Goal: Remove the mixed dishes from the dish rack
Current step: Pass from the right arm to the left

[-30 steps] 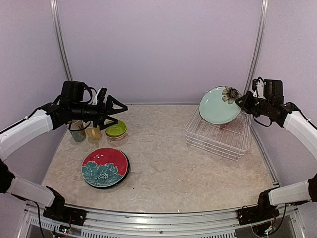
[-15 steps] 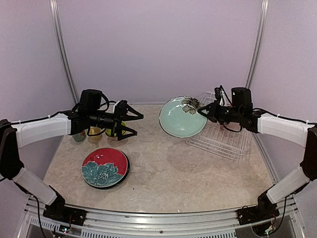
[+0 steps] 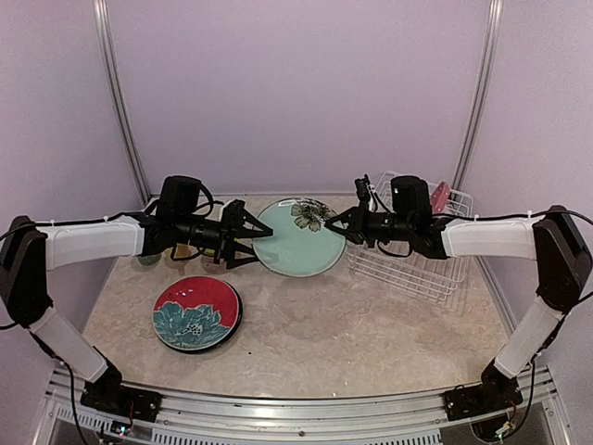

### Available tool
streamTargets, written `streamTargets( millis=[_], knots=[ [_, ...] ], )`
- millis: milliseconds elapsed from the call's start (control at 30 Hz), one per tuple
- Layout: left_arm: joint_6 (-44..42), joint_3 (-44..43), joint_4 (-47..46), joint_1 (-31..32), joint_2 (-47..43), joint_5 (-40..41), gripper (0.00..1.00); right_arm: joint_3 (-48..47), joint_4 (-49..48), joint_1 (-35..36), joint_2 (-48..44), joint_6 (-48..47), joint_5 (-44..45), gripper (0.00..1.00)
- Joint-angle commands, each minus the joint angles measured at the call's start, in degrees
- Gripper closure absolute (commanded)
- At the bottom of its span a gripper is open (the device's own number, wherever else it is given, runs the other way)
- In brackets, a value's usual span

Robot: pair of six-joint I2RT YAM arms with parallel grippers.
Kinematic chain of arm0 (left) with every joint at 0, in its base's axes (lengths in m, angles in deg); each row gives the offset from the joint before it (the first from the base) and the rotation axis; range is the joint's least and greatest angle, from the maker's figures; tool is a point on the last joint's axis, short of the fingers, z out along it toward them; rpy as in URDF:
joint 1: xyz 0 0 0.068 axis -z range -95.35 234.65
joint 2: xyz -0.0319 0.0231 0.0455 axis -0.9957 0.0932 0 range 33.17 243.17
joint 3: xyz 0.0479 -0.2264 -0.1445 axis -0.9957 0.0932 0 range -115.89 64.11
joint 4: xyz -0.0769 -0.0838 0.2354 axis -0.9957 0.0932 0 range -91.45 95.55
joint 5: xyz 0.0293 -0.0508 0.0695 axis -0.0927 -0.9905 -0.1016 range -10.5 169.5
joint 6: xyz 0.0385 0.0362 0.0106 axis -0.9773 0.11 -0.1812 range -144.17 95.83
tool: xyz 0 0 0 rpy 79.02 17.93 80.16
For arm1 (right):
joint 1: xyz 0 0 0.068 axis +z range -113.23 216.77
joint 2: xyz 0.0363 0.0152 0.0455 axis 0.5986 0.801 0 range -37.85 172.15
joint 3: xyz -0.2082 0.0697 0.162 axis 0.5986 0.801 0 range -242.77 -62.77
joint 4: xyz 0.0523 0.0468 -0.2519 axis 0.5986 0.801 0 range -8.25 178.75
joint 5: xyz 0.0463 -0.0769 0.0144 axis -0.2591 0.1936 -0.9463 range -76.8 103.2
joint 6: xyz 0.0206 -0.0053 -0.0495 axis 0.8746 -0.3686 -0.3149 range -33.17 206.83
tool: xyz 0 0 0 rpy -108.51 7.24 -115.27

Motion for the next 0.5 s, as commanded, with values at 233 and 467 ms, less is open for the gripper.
streamTargets(
  millis=[233, 467],
  knots=[
    [-0.4, 3.8, -0.5, -2.0, -1.5, 1.8, 0.62, -5.8, -12.0, 3.2, 3.8, 4.7, -3.8, 1.00],
    [-0.1, 7.7, -1.3, -5.7, -4.6, 1.8, 0.86, -7.1, -12.1, 4.1, 6.2, 5.0, -3.8, 1.00]
  ],
)
